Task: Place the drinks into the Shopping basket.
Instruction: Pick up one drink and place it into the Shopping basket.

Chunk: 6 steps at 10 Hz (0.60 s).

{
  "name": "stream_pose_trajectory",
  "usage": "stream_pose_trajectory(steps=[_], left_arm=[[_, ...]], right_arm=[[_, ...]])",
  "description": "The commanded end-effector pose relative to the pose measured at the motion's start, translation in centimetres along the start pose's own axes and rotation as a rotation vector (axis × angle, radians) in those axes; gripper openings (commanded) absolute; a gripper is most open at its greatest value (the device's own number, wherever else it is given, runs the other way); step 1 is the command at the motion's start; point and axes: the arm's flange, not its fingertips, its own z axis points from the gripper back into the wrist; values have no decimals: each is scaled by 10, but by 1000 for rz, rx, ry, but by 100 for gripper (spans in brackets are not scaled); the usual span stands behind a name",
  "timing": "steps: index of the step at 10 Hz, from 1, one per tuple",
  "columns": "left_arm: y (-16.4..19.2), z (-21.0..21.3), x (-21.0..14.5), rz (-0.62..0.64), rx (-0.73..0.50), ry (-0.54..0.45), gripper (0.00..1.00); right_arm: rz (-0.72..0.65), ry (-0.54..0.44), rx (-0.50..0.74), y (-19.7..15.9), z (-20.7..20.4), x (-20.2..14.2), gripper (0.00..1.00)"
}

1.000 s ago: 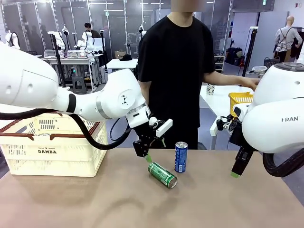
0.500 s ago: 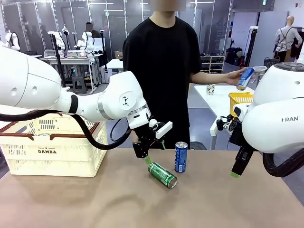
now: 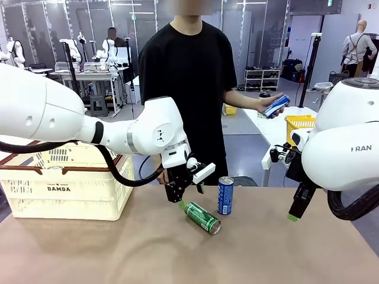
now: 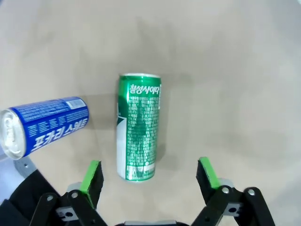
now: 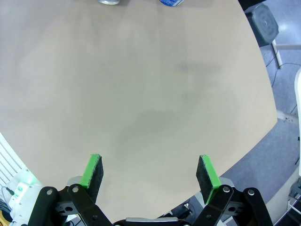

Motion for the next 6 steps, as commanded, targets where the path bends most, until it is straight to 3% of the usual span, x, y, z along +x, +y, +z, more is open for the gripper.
stream_pose_trajectory(steps=[1, 6], left_arm=[[17, -3, 2, -36, 1, 7, 100], [28, -26, 17, -73, -101, 57, 100]], right_arm=[[-2, 1, 0, 0, 0, 0, 100], [-2, 1, 0, 0, 0, 0, 100]])
